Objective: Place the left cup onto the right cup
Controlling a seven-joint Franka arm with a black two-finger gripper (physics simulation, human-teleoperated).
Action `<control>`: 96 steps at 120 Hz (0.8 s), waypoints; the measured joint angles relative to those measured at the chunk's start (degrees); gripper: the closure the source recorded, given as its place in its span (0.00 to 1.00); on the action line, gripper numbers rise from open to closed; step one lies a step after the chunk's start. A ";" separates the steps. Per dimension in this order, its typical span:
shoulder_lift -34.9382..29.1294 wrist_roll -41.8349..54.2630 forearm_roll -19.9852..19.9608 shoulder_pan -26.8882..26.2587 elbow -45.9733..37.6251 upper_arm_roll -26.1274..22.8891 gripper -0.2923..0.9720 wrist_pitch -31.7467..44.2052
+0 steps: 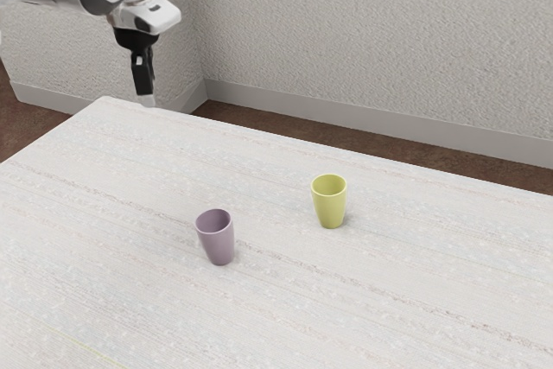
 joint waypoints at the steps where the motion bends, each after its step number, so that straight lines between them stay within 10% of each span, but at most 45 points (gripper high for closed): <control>1: 0.00 -0.01 -0.01 -0.01 -0.01 0.01 0.23 -0.04; 96: 5.79 -2.27 -2.35 -2.56 -9.56 -0.02 0.23 11.97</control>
